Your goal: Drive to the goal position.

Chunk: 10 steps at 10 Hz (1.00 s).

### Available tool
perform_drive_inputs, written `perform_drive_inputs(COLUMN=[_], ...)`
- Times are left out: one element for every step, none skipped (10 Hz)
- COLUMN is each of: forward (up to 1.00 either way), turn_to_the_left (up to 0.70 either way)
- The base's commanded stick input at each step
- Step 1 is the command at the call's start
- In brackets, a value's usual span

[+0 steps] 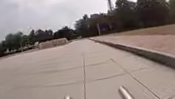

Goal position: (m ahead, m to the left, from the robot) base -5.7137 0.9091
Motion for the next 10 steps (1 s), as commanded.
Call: perform_drive_inputs(forward=[0.7,0.7,0.7,0.7,0.7,0.7,0.7,0.7,0.7,0.7], turn_to_the_left=[0.0,0.0,0.0,0.0,0.0,0.0,0.0,0.0,0.0,0.0])
